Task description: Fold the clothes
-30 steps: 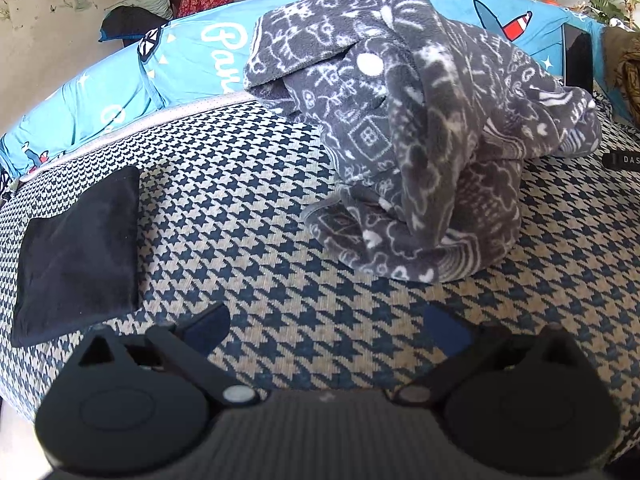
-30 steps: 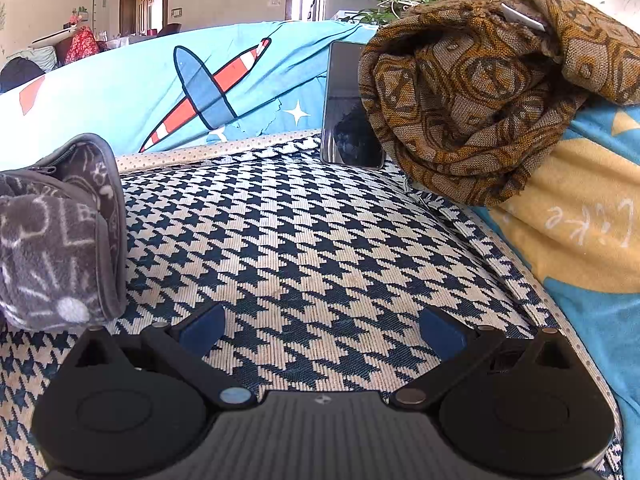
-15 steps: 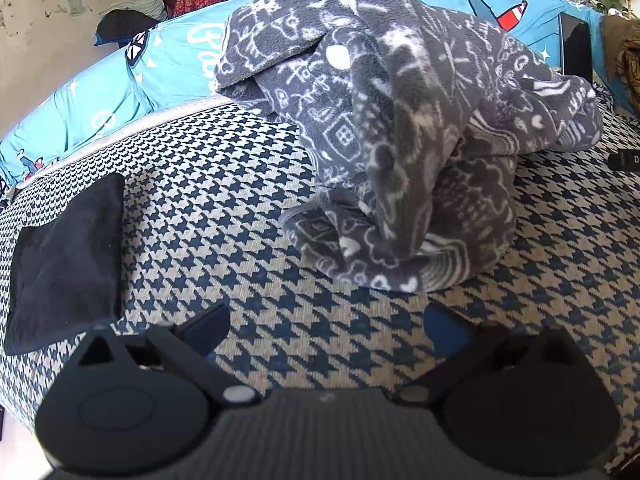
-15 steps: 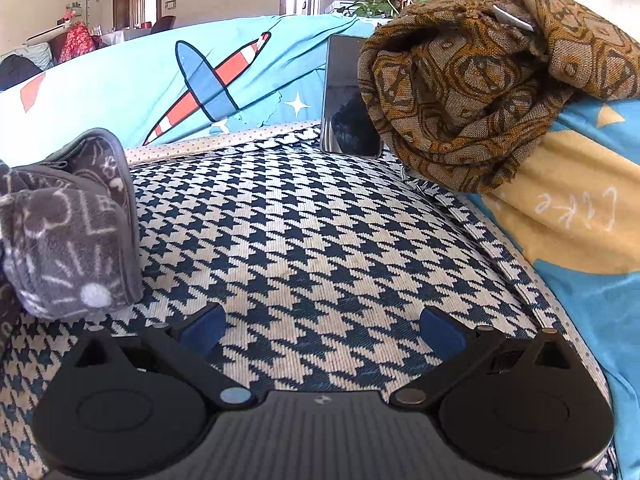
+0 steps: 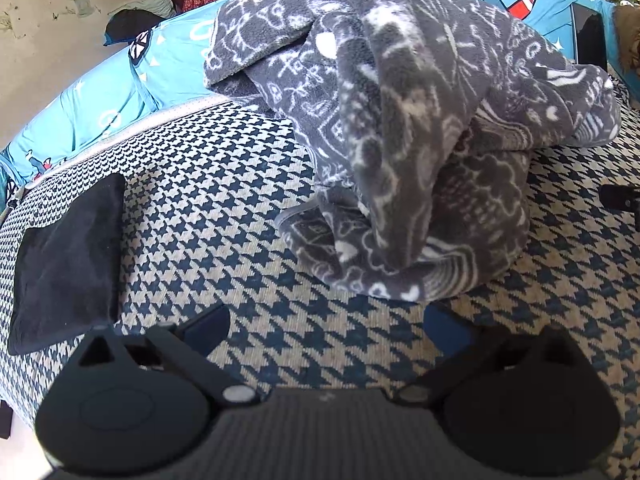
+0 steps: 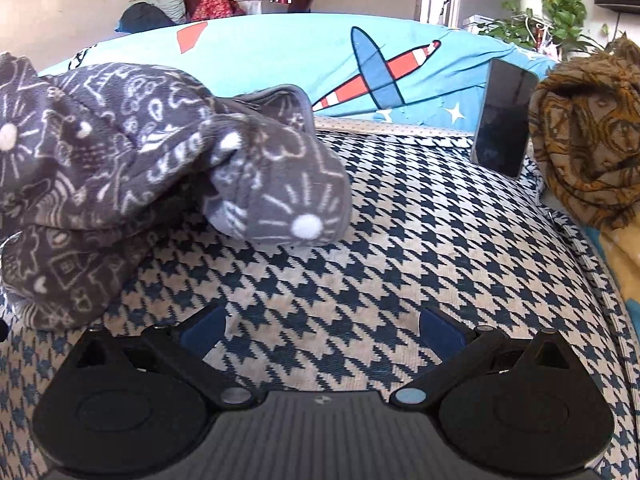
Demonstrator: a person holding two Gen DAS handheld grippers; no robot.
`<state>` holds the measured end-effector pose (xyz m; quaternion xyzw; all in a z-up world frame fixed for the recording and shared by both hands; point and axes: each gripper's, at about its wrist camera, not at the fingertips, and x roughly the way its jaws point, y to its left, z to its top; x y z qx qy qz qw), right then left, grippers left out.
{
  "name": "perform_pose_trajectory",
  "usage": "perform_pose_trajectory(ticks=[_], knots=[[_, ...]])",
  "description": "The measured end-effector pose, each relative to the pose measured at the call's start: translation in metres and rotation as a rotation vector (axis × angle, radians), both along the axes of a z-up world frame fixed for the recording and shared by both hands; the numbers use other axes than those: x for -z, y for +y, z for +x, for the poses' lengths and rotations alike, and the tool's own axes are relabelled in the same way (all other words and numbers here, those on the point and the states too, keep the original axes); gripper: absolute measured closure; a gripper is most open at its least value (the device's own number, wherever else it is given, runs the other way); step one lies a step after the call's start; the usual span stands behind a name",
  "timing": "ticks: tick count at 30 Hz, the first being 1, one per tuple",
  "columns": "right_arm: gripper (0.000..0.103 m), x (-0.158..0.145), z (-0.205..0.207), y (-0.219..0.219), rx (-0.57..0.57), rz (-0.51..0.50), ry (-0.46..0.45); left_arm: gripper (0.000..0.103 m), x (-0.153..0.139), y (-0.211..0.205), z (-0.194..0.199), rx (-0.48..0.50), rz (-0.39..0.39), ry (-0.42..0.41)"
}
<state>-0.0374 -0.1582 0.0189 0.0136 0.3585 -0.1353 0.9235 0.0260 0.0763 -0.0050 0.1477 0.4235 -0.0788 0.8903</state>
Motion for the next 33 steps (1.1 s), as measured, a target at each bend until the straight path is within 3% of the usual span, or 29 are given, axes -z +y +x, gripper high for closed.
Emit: perform_pose_trajectory(ticks=[15, 22, 29, 33], knots=[[0.0, -0.017, 0.034, 0.021, -0.003, 0.088, -0.046, 0.0, 0.008, -0.004, 0.035, -0.011, -0.009, 0.001], [0.001, -0.013, 0.057, 0.038, -0.017, 0.06, -0.057, 0.0, 0.009, -0.013, 0.048, -0.009, 0.006, -0.016], [0.001, -0.007, 0.068, 0.042, 0.038, 0.049, -0.084, 0.0, 0.01, -0.022, 0.056, 0.011, 0.032, -0.054], [0.001, 0.004, 0.068, 0.045, 0.03, 0.027, -0.063, 0.0, 0.008, -0.02, 0.049, 0.018, 0.019, -0.033]])
